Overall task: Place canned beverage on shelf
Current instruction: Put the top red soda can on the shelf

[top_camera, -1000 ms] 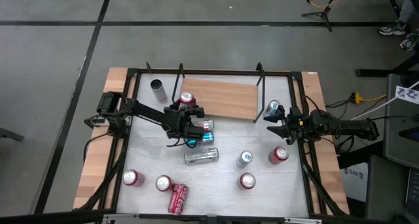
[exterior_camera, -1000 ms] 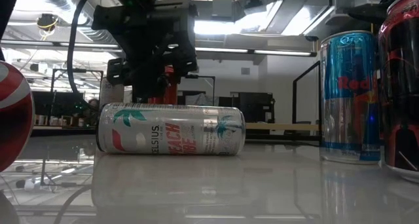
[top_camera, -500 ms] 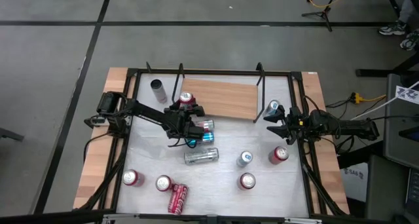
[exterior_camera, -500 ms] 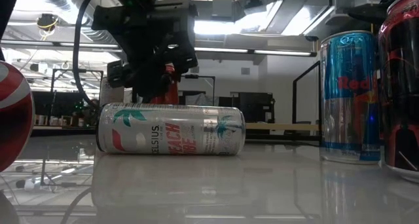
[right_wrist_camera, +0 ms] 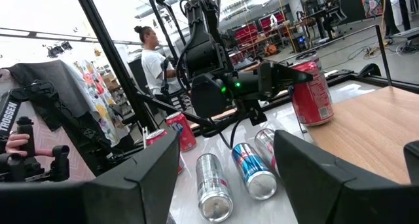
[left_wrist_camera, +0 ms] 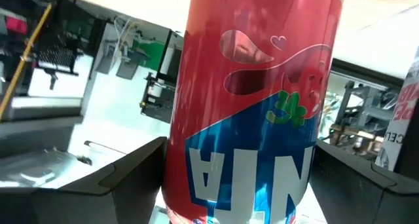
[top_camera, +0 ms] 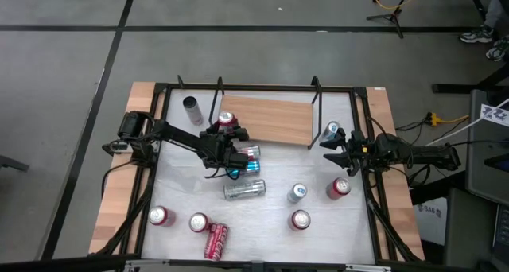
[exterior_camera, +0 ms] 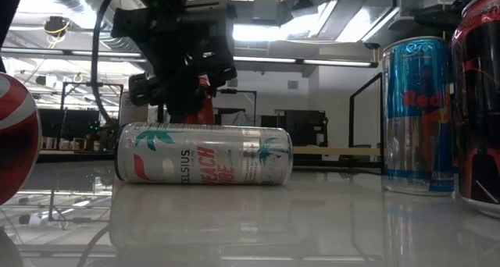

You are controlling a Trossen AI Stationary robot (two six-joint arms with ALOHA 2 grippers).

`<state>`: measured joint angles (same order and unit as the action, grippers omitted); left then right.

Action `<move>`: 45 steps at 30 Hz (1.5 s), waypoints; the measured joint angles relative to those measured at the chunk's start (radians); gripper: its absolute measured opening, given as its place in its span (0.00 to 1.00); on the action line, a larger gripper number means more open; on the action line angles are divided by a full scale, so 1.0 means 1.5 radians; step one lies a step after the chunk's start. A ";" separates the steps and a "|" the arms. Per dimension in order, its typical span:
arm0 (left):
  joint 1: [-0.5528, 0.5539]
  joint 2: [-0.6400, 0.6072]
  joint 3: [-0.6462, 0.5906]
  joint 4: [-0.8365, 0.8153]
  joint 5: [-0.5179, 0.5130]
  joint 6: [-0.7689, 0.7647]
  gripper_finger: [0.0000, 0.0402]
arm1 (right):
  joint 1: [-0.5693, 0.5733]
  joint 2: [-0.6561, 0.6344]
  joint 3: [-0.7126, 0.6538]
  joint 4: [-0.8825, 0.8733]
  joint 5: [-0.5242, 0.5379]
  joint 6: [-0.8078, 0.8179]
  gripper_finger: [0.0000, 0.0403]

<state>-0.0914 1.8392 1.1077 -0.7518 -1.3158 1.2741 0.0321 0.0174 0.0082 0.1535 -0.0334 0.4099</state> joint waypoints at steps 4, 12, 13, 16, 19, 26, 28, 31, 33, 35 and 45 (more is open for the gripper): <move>0.000 0.000 0.000 0.008 -0.004 -0.005 0.81 | 0.000 0.000 0.000 0.000 0.000 0.000 0.59; 0.000 0.000 0.000 0.008 0.007 -0.005 0.81 | 0.000 0.000 0.000 0.000 -0.001 0.002 0.59; 0.000 0.000 0.000 0.008 0.007 -0.005 0.81 | 0.000 0.000 0.000 0.000 -0.001 0.002 0.59; 0.000 0.000 0.000 0.008 0.007 -0.005 0.81 | 0.000 0.000 0.000 0.001 -0.002 0.002 0.59; 0.000 0.000 0.000 0.008 0.009 -0.005 0.81 | 0.000 0.000 0.000 0.001 -0.002 0.003 0.59; 0.000 0.000 0.000 0.008 0.012 -0.006 0.81 | 0.000 0.000 0.000 0.001 -0.002 0.003 0.59; 0.000 0.000 0.000 0.008 0.012 -0.006 0.81 | 0.000 0.000 0.000 0.001 -0.002 0.003 0.59; 0.000 0.000 0.000 0.008 0.012 -0.006 0.81 | 0.000 0.000 0.000 0.001 -0.002 0.003 0.59; 0.000 0.000 0.000 0.008 0.012 -0.006 0.81 | 0.000 0.000 0.000 0.001 -0.002 0.003 0.59; 0.000 0.000 0.000 0.008 0.012 -0.006 0.81 | 0.000 0.000 0.000 0.001 -0.002 0.003 0.59; 0.000 0.000 0.000 0.007 0.016 -0.006 0.81 | 0.000 0.000 0.000 0.001 -0.002 0.003 0.59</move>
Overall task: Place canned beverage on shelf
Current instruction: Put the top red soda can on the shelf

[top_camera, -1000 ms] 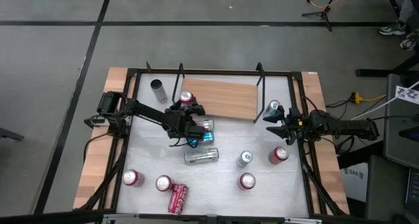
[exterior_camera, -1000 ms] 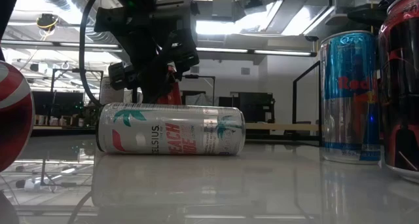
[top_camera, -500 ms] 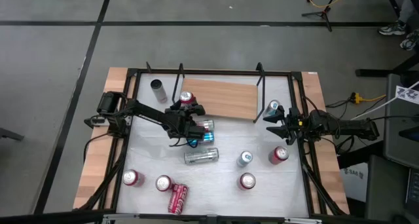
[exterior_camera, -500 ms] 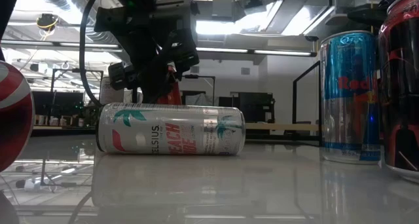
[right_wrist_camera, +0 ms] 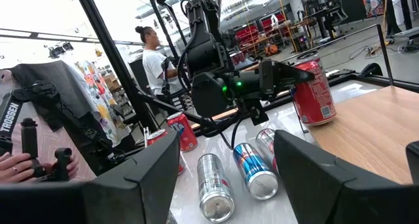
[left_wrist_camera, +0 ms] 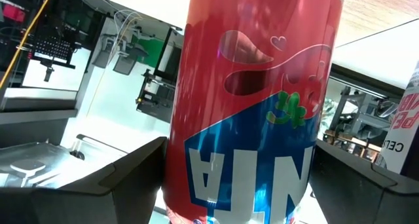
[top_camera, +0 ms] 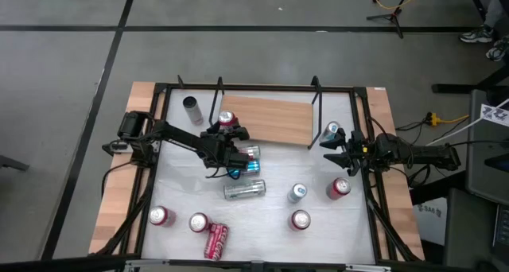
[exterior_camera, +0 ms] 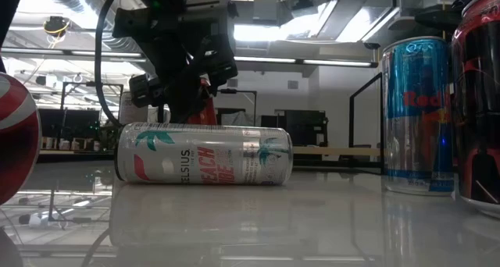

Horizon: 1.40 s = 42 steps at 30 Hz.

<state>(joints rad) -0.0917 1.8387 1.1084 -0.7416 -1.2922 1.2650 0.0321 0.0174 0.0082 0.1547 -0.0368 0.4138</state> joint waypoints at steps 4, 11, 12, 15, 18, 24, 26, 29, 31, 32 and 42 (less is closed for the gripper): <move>0.000 0.000 0.001 -0.002 0.003 0.032 0.81 | 0.000 0.000 0.000 0.000 0.000 0.000 0.59; 0.001 0.000 0.001 -0.006 0.007 0.135 0.81 | 0.000 0.000 0.000 0.000 0.000 0.000 0.59; 0.001 0.000 0.001 -0.006 0.007 0.145 0.81 | 0.000 0.000 0.000 0.000 0.000 0.000 0.59; 0.001 0.000 0.001 -0.004 0.006 0.168 0.81 | 0.000 0.000 0.000 0.000 0.000 0.000 0.59; 0.001 0.000 0.001 -0.005 0.006 0.180 0.81 | 0.000 0.000 0.000 0.000 0.000 0.000 0.59; -0.002 0.000 0.000 -0.009 -0.001 0.207 0.84 | 0.000 0.000 0.000 0.000 0.000 0.000 0.59; -0.006 0.000 0.000 -0.009 -0.015 0.205 0.86 | 0.000 0.000 0.000 0.000 0.000 0.000 0.59; -0.007 0.000 0.000 -0.009 -0.027 0.183 0.90 | 0.000 0.000 0.000 0.000 0.000 0.000 0.59; -0.009 0.000 0.000 -0.008 -0.029 0.172 0.93 | 0.000 0.000 0.000 0.000 0.000 0.000 0.59; -0.009 0.000 0.000 -0.008 -0.030 0.171 0.94 | 0.000 0.000 0.000 0.000 0.000 0.000 0.59; -0.038 -0.001 0.000 -0.006 -0.072 0.124 0.97 | 0.000 0.000 0.000 0.000 0.000 0.000 0.59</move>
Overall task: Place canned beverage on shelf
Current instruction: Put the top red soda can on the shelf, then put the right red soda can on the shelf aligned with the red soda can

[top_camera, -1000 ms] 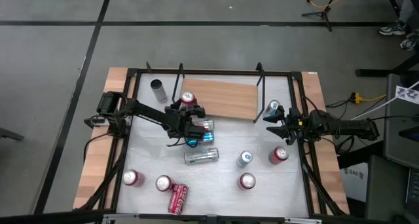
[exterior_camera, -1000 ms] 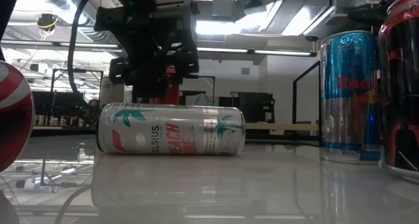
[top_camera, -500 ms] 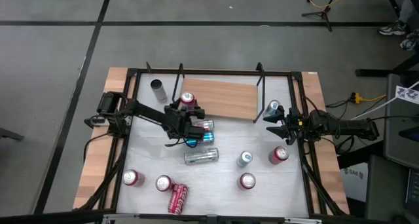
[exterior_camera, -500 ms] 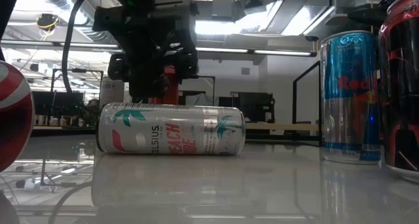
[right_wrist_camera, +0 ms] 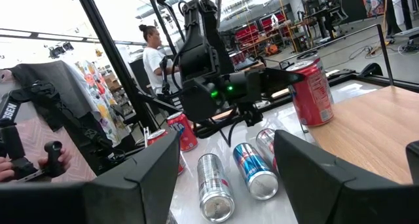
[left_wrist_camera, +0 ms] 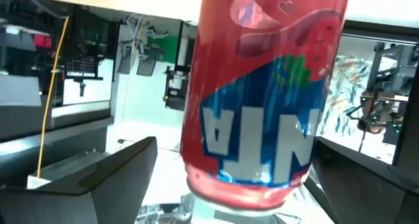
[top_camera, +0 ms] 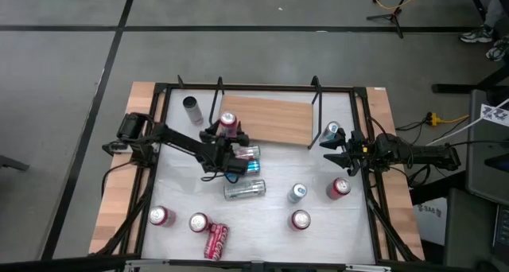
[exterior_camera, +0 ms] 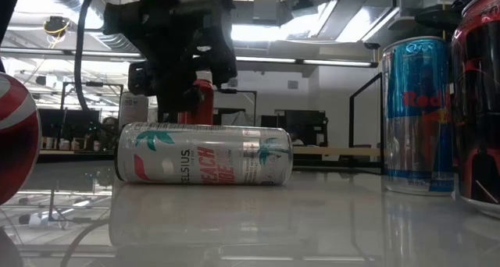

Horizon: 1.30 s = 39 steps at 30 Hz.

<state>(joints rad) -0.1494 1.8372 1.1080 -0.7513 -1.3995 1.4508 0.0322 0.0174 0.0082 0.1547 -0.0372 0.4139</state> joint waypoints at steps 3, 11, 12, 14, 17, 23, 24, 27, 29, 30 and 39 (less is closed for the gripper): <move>-0.011 -0.004 0.000 0.001 -0.002 -0.017 0.97 | 0.000 0.000 0.000 0.000 0.000 0.000 0.59; -0.034 -0.004 0.000 0.000 -0.026 -0.059 0.97 | 0.000 0.000 0.000 0.000 0.000 0.000 0.59; -0.034 -0.004 0.000 -0.002 -0.026 -0.059 0.97 | 0.000 0.000 0.000 0.000 0.000 0.000 0.59; -0.035 -0.004 0.000 -0.008 -0.026 -0.060 0.97 | 0.000 0.000 0.000 0.000 0.000 0.000 0.59; -0.036 -0.004 0.000 -0.036 -0.027 -0.079 0.97 | 0.000 0.000 0.000 0.000 0.000 0.000 0.59; -0.042 -0.004 0.000 -0.121 -0.018 -0.177 0.97 | 0.000 0.000 0.000 0.000 0.000 0.000 0.59; -0.045 -0.004 0.000 -0.132 -0.013 -0.192 0.97 | 0.000 0.000 0.000 0.000 0.000 0.000 0.59; -0.055 -0.004 0.000 -0.168 -0.007 -0.246 0.97 | 0.000 0.000 0.000 0.000 0.000 0.000 0.59; -0.061 -0.005 0.000 -0.192 -0.007 -0.282 0.97 | 0.000 0.000 0.000 0.000 0.000 0.000 0.59; -0.064 -0.005 0.000 -0.204 -0.007 -0.300 0.97 | 0.000 0.000 0.000 0.000 0.000 0.000 0.59; -0.085 -0.005 0.000 -0.245 0.004 -0.470 0.97 | 0.000 0.000 0.000 0.000 0.000 0.000 0.59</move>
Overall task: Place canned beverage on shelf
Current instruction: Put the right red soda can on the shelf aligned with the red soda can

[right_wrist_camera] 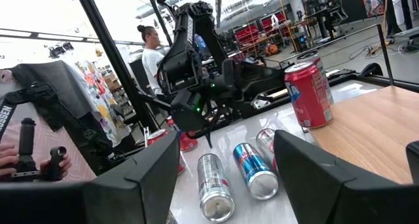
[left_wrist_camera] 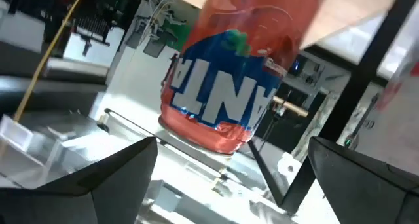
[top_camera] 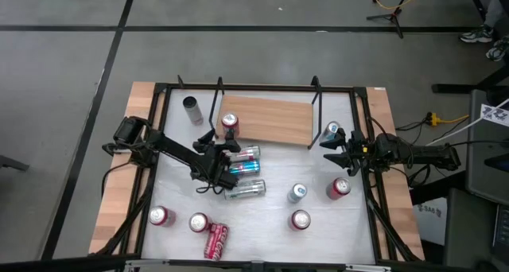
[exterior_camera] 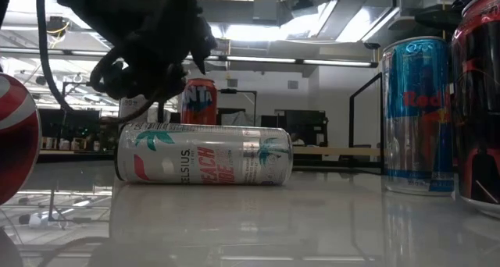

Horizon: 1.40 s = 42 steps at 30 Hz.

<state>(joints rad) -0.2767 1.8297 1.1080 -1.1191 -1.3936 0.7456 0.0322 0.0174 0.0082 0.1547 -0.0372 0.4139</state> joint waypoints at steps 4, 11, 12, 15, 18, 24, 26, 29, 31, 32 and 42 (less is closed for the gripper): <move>-0.010 0.000 0.000 0.001 0.000 -0.078 0.97 | 0.000 0.000 0.000 0.000 0.000 0.000 0.59; -0.030 0.000 0.000 0.001 0.000 -0.208 0.97 | 0.000 0.000 0.000 0.000 0.000 0.000 0.59; -0.032 0.000 0.000 0.001 -0.003 -0.224 0.97 | 0.000 0.000 0.000 0.000 0.000 0.000 0.59; -0.039 0.000 0.000 0.001 -0.028 -0.270 0.97 | 0.000 0.000 0.000 0.000 0.000 0.000 0.59; -0.044 0.000 0.000 0.001 -0.059 -0.324 0.97 | 0.000 0.000 0.000 0.000 0.000 0.000 0.59; -0.047 -0.009 0.000 0.001 -0.072 -0.426 0.97 | 0.000 0.000 0.000 0.000 0.000 0.000 0.59; -0.047 -0.020 0.000 0.002 -0.072 -0.445 0.97 | 0.000 0.000 0.000 0.000 0.000 0.000 0.59; -0.048 -0.046 0.000 0.009 -0.072 -0.457 0.97 | 0.000 0.000 0.000 0.000 0.000 0.000 0.59; -0.049 -0.065 0.000 0.023 -0.072 -0.456 0.97 | 0.000 0.000 0.000 0.000 0.000 0.000 0.59; -0.051 -0.075 0.000 0.036 -0.074 -0.456 0.97 | 0.000 0.000 0.000 0.000 0.000 0.000 0.59; -0.091 -0.194 0.000 0.230 -0.111 -0.459 0.97 | 0.000 0.000 0.000 0.000 0.000 0.000 0.59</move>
<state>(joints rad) -0.4131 1.5388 1.1084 -0.7734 -1.5604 0.0573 0.0322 0.0174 0.0082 0.1543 -0.0375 0.4137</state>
